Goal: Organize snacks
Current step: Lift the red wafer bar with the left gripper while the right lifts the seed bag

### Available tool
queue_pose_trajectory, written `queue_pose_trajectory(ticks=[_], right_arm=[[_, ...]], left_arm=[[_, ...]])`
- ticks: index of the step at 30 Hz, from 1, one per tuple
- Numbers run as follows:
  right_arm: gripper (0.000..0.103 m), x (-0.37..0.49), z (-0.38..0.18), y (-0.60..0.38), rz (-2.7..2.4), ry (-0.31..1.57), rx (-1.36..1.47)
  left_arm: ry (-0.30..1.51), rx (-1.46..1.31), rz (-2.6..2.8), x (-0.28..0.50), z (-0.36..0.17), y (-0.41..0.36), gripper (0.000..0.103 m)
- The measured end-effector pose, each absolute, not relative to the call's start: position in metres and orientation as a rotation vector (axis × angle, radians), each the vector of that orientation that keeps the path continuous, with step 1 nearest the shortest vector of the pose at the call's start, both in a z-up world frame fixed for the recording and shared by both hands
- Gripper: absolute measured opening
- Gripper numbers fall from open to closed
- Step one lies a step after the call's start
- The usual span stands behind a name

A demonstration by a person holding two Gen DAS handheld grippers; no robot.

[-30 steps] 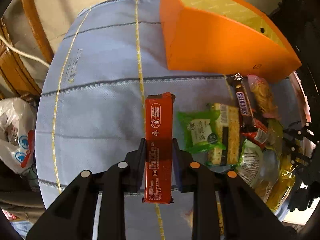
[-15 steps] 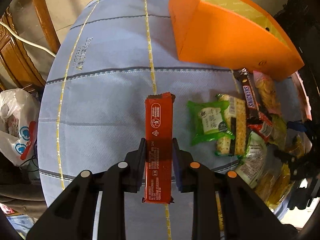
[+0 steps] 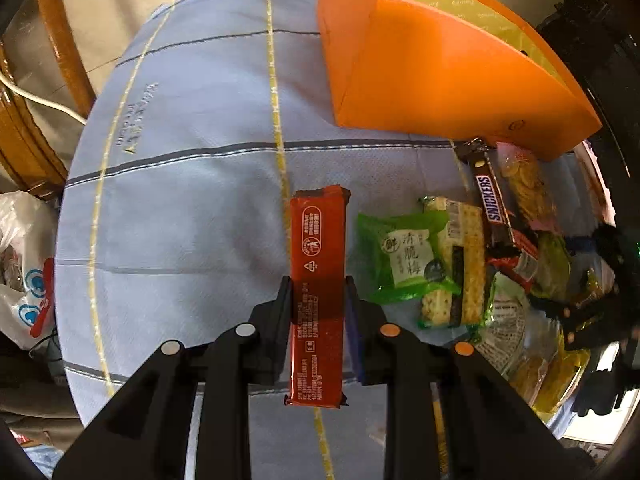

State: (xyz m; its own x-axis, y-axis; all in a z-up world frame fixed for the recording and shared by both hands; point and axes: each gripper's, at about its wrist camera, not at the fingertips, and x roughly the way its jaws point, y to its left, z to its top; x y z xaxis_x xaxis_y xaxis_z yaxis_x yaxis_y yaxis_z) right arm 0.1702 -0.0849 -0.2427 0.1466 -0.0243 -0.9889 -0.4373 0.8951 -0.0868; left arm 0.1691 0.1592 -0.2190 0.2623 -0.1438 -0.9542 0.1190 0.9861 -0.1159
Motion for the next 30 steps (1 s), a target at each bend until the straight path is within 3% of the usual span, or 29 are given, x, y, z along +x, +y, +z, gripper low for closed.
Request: queue_pose_trajectory(ticks=[1, 2, 9, 21, 30], right_arm=[[0.075, 0.166, -0.239, -0.084, 0.306, 1.383, -0.363], [0.072, 0.163, -0.236, -0.087, 0.308, 1.373, -0.322], [0.069, 0.141, -0.246, -0.099, 0.260, 1.354, -0.208], [0.068, 0.101, -0.215, -0.116, 0.218, 1.270, -0.017], [0.068, 0.116, -0.144, -0.157, 0.212, 1.215, 0.181]], left_arm=[[1.301, -0.033, -0.193, 0.170, -0.220, 0.158, 0.023], [1.318, -0.044, -0.213, 0.170, -0.222, 0.156, 0.023], [1.337, -0.016, -0.229, 0.172, -0.220, 0.146, 0.023], [1.337, -0.057, -0.211, 0.159, -0.214, 0.165, 0.023], [1.319, -0.059, -0.201, 0.144, -0.198, 0.172, 0.023]])
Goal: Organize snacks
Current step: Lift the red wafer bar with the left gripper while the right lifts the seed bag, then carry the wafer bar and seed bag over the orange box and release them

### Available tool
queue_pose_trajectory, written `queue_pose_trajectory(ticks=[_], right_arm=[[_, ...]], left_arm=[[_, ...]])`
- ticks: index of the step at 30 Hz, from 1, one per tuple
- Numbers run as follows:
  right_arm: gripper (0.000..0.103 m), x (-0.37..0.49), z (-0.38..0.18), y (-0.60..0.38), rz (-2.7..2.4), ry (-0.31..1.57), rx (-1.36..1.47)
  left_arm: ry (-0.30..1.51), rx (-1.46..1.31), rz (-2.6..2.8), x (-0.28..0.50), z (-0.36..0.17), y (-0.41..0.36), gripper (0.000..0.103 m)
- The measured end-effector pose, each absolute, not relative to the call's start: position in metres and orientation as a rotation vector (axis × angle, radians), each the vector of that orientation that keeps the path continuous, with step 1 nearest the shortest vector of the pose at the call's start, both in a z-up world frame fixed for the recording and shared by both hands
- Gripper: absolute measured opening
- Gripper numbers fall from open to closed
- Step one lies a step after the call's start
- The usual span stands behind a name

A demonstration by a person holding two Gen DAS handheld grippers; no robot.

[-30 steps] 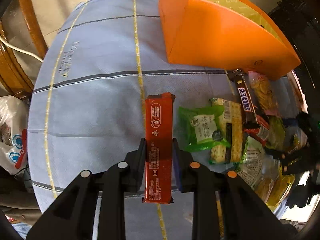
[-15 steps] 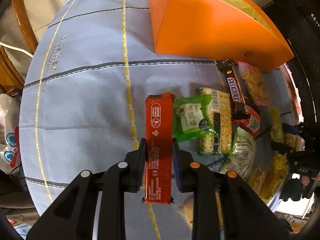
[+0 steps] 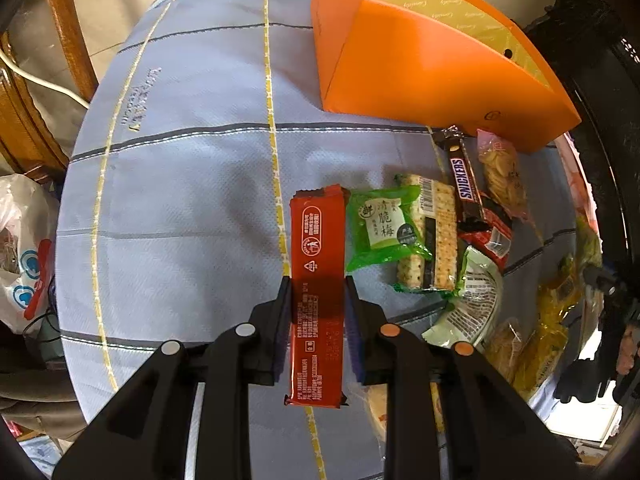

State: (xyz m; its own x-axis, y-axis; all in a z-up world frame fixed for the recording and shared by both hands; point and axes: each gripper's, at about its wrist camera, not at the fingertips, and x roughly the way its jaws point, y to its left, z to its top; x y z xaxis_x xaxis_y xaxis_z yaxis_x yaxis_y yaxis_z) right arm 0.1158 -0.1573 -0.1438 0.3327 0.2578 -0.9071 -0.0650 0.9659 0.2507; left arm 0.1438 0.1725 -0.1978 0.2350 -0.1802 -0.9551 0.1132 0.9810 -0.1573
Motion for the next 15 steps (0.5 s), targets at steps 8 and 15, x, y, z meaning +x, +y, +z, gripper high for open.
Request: queue_pose_trajectory(ticks=[8, 15], right_arm=[[0.068, 0.115, -0.105, -0.184, 0.189, 1.101, 0.283], [0.068, 0.123, -0.092, -0.190, 0.189, 1.045, 0.290]], left_arm=[[1.302, -0.069, -0.183, 0.141, -0.176, 0.172, 0.023], [1.222, -0.083, -0.180, 0.135, -0.139, 0.162, 0.023]])
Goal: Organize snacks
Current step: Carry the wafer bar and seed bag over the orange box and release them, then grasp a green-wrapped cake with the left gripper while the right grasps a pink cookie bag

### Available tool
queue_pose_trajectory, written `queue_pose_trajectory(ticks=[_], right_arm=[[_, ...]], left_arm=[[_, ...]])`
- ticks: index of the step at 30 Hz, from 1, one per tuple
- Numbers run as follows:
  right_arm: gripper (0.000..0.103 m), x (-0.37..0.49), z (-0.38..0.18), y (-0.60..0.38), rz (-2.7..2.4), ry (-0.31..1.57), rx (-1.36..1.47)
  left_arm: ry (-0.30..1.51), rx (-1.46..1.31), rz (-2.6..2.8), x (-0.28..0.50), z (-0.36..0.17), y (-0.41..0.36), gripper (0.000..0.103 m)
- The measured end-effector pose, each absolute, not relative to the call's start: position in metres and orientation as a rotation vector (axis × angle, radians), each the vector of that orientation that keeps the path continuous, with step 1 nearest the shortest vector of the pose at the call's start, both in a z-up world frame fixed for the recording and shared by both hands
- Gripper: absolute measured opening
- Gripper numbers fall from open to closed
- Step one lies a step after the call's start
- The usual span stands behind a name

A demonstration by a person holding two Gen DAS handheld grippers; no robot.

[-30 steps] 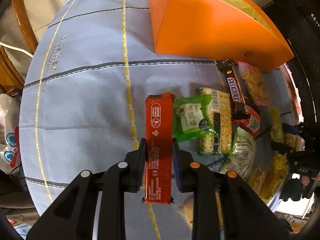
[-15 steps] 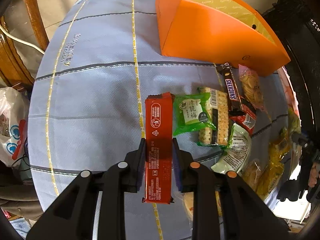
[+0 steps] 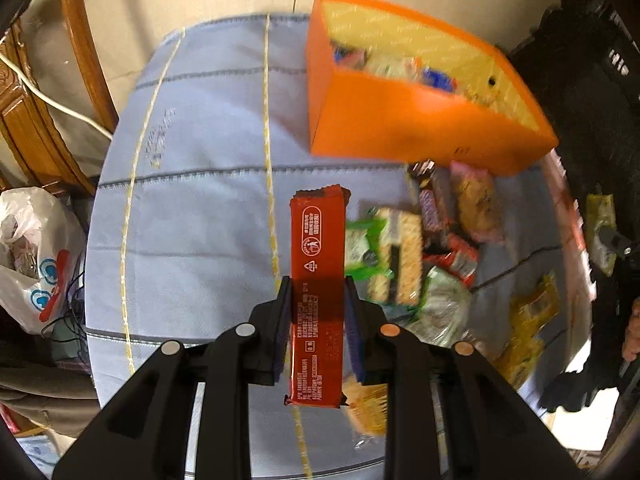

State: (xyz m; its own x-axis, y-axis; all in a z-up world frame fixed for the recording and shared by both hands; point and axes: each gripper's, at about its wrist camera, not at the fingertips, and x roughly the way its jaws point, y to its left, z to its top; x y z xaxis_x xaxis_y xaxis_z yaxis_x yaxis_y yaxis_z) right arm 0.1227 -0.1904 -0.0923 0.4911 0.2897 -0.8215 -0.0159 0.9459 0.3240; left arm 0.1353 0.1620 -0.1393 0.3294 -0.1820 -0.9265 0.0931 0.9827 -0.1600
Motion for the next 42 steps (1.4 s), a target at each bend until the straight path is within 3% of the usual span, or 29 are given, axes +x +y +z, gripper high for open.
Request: queue_pose_trajectory(ticks=[16, 32, 35, 36, 37, 38, 42], right_arm=[[0.069, 0.180, -0.011, -0.175, 0.225, 0.880, 0.230], [0.069, 0.301, 0.005, -0.155, 0.166, 0.984, 0.155], [0.079, 0.321, -0.001, -0.162, 0.121, 0.978, 0.223], [0.090, 0.329, -0.002, -0.164, 0.082, 0.976, 0.225], [0.100, 0.334, -0.005, -0.165, 0.059, 0.978, 0.219], [0.099, 0.337, -0.007, -0.165, 0.046, 0.982, 0.214], [0.099, 0.325, -0.019, -0.170, 0.033, 1.027, 0.193]], left_arm=[[1.024, -0.041, -0.127, 0.190, -0.037, 0.143, 0.023], [1.114, 0.076, -0.075, 0.301, -0.028, 0.084, 0.023], [1.129, 0.060, -0.081, 0.317, -0.035, 0.075, 0.024], [1.117, 0.047, -0.078, 0.325, -0.036, 0.072, 0.036], [1.103, 0.033, -0.082, 0.329, -0.036, 0.070, 0.056], [1.083, 0.023, -0.076, 0.332, -0.036, 0.068, 0.099], [1.048, 0.032, -0.035, 0.335, -0.045, 0.067, 0.099]])
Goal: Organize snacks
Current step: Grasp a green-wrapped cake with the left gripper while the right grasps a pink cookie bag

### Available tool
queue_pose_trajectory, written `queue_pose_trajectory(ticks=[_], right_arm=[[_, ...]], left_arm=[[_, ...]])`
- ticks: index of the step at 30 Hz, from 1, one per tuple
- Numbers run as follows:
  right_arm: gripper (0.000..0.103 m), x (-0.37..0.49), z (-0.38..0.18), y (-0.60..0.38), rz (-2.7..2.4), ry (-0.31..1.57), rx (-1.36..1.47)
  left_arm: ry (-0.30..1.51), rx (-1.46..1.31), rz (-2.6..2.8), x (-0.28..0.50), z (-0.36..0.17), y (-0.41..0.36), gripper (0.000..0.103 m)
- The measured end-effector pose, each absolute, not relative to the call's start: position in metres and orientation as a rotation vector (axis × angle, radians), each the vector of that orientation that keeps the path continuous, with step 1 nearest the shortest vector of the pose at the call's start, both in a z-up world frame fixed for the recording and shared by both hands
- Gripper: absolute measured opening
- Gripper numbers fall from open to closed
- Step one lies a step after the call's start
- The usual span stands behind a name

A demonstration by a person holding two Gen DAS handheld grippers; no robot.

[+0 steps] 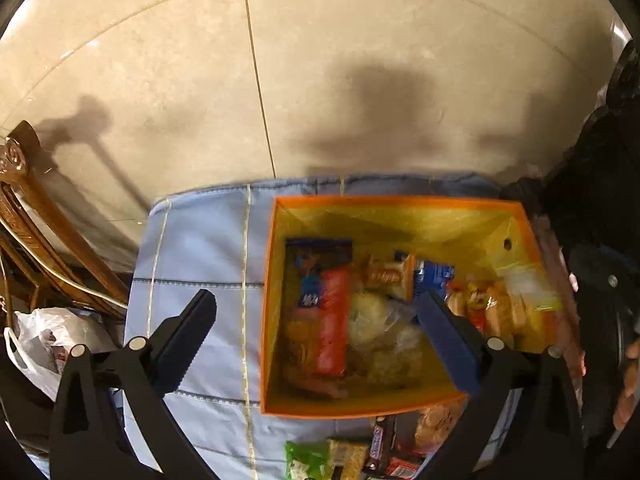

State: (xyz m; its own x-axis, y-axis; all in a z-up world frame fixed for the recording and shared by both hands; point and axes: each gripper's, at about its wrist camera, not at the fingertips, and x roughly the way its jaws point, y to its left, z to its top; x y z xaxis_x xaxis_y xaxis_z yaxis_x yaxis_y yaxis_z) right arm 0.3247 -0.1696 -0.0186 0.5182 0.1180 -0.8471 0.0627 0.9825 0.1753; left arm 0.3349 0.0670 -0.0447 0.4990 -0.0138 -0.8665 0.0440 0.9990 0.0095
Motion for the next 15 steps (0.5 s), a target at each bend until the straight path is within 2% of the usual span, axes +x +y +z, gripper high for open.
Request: queue_pose_trajectory(ticks=[4, 8, 12, 15], right_arm=[[0.100, 0.272, -0.061, -0.174, -0.004, 1.114, 0.221], [0.100, 0.229, -0.139, -0.156, -0.017, 1.218, 0.256], [0.099, 0.230, -0.207, -0.133, -0.040, 1.299, 0.282], [0.099, 0.237, -0.224, -0.120, -0.042, 1.294, 0.263]], left_arm=[[1.130, 0.030, -0.052, 0.306, -0.078, 0.088, 0.099], [1.189, 0.057, 0.010, 0.256, -0.113, 0.116, 0.099], [1.243, 0.111, 0.062, 0.201, -0.142, 0.134, 0.099], [1.196, 0.132, 0.148, 0.166, -0.150, 0.148, 0.099]])
